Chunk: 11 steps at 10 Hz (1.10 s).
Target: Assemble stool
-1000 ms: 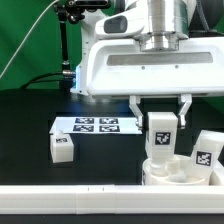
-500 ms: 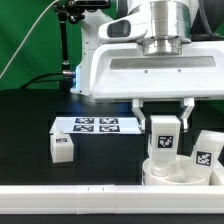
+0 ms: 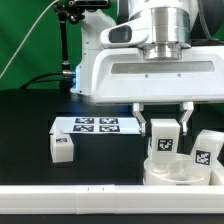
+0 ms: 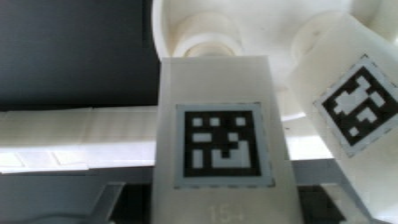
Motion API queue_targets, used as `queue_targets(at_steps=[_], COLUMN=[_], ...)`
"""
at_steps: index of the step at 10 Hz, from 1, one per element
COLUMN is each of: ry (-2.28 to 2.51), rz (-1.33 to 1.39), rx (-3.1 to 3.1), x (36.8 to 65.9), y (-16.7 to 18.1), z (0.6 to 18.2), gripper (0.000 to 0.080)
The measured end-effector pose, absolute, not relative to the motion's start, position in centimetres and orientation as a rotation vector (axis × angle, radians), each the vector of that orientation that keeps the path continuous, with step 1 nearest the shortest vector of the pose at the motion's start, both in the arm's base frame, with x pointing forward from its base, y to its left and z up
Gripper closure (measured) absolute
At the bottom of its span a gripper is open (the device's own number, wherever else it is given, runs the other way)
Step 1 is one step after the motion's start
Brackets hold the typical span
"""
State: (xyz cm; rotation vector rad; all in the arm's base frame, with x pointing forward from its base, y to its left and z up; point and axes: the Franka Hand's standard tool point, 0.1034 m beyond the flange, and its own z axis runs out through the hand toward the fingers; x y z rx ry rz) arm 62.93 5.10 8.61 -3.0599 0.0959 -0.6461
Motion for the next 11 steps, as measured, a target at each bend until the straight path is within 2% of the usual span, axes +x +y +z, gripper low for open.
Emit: queue_targets(at_steps=[4, 8, 9, 10, 11], ry=[0.094, 0.093, 0.093, 0.093, 0.095], rz=[-0.627, -0.656, -0.655, -0.655, -0.655], rx=[-3.069, -3.065, -3.065, -3.065, -3.064], x=[62.57, 62.78, 62.78, 62.78, 62.79], y=[5.01, 4.99, 4.99, 4.99, 4.95], z=[7.53, 7.52, 7.52, 7.52, 7.58], gripper=[0.0462, 0.0462, 0.0366, 0.0366, 0.0206])
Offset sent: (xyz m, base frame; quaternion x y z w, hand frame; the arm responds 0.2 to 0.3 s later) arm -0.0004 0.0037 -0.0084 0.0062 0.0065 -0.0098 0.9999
